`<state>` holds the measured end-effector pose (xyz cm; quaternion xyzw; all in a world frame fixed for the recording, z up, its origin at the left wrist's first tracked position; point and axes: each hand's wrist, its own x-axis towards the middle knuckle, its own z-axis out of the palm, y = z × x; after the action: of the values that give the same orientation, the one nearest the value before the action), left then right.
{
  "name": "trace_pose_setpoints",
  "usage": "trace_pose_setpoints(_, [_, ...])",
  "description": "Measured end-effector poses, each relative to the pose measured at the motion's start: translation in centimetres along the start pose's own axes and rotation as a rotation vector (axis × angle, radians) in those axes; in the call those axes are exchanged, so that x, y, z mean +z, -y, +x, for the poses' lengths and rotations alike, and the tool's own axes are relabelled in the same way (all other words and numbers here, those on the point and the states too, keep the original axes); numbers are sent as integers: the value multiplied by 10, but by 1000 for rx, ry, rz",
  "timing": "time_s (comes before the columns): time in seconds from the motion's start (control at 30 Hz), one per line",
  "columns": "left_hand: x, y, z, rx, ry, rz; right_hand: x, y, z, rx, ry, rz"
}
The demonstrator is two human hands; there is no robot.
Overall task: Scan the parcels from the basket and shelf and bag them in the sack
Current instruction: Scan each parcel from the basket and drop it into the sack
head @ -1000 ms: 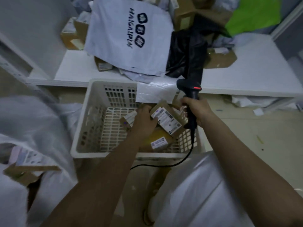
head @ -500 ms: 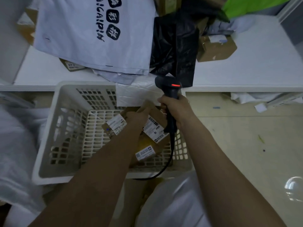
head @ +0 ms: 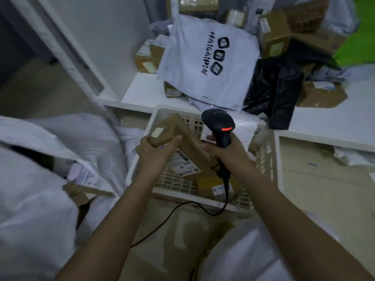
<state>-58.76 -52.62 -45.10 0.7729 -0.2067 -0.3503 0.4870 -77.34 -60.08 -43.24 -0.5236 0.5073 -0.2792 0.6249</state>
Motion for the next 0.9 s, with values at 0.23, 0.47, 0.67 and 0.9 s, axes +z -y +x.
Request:
trace_pose_setpoints(0.23, [-90, -22, -56, 124, -42, -102, 102, 4, -68, -249, 83, -77])
trace_pose_setpoints(0.47, [-174, -24, -98, 356, 153, -103, 139, 42, -111, -122, 106, 192])
trace_pose_setpoints(0.67, [-220, -14, -109, 279, 254, -132, 165, 63, -135, -88, 184, 119])
trace_pose_setpoints(0.9, [-249, 12, -84, 182, 45, -84, 181, 68, -168, -43, 222, -60])
